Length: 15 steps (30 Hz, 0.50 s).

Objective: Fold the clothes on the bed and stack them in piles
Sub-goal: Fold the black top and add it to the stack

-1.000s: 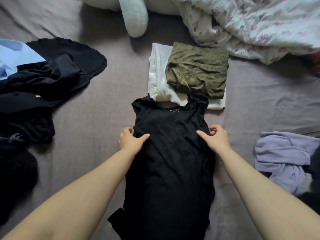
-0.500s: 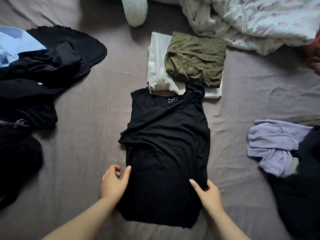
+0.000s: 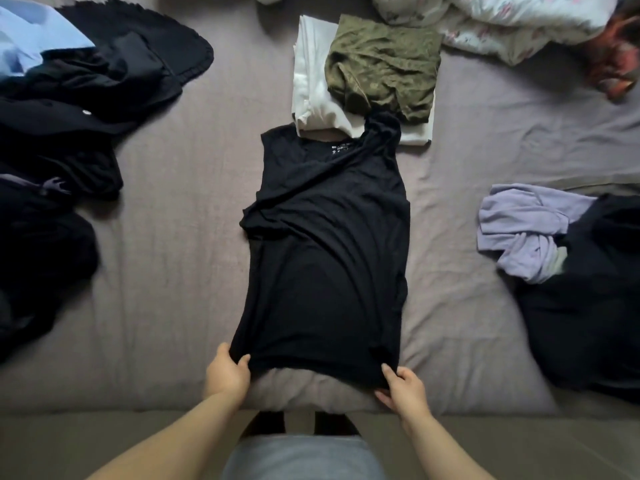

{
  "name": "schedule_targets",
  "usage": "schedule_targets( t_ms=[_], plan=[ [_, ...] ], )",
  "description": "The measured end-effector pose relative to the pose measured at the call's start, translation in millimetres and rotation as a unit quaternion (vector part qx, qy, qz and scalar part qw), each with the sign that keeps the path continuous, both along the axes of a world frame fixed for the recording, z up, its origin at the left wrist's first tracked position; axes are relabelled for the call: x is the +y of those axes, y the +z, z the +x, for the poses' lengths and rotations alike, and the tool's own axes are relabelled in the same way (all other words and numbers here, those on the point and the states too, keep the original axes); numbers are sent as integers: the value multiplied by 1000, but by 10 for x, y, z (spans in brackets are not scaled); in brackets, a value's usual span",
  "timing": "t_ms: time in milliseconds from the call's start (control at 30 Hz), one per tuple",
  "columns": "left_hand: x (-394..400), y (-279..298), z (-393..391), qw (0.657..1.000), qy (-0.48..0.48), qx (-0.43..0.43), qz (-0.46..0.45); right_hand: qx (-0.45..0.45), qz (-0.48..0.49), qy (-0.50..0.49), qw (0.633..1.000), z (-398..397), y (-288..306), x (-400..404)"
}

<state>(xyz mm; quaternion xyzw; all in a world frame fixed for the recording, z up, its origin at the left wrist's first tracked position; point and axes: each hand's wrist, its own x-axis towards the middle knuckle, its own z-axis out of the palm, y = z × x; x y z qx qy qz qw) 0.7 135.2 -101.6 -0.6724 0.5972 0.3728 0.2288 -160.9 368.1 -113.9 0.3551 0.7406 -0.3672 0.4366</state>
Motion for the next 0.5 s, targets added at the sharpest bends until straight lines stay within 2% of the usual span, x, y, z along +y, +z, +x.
schedule_targets(
  t_ms=[100, 267, 367, 500],
  plan=[
    [63, 67, 331, 998, -30, -26, 41, 2, 10, -18, 1000, 177, 112, 205],
    [144, 132, 489, 996, -36, -24, 82, -12, 46, 18, 999, 363, 132, 372],
    [121, 135, 364, 996, -43, -24, 70, 75, 88, 95, 989, 304, 152, 372],
    [67, 90, 161, 999, -45, -23, -5, 201, 78, 270, 939, 103, 341, 35]
  ],
)
